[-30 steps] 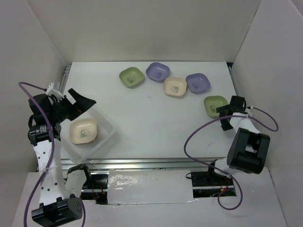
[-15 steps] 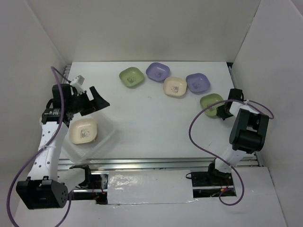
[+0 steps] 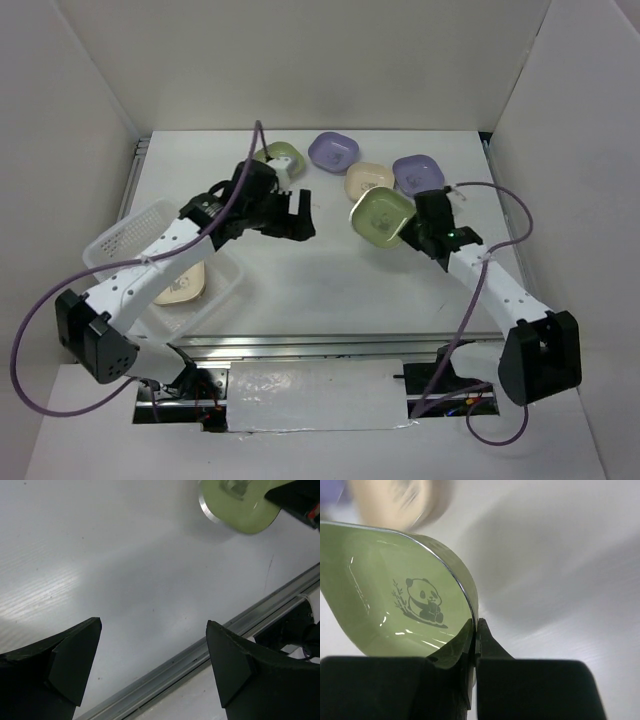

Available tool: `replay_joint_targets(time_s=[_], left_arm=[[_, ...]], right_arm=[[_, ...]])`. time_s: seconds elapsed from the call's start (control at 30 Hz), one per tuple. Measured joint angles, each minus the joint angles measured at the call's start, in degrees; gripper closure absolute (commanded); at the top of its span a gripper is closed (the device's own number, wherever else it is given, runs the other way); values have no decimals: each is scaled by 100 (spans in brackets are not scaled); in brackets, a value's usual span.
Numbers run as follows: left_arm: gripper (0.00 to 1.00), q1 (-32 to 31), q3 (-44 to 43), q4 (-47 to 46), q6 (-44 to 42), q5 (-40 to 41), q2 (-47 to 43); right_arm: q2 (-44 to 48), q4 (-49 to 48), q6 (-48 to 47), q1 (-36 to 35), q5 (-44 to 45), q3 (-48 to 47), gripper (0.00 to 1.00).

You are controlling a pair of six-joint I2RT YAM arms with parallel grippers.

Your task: Place the plates into the plastic bin on the countertop

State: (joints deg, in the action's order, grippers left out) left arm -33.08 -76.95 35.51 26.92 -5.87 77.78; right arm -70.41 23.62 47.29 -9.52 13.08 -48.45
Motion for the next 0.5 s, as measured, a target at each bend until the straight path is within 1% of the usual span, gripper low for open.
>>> replay_joint_targets(time_s=[0.13,0.23,0.27,0.3,0.33,0.4,0.43,0.5], left_arm=[[3,-660,-466,28,9,688,584],[9,-885,-610,57,31,1080,911],[19,-918,-621,55,42,1189,1005],[26,-944,-623,59,70,1283,1099],[40,-973,-621,66,87,1373,1187],[61,-1014,-623,90,173,1539,1342],[75,-1036,-632,120,197,1615,1408],[80,-1102,-723,227,243,1768,1567]], right_arm=[[262,164,94,-1495,17,4,100],[466,326,214,-2267,31,13,100],[527,343,240,-2439,24,13,100],[577,354,258,-2564,24,13,100],[627,367,278,-2660,24,13,100],[684,387,313,-2763,33,13,100],[699,400,337,-2804,57,13,100],[730,433,389,-2903,120,13,100]])
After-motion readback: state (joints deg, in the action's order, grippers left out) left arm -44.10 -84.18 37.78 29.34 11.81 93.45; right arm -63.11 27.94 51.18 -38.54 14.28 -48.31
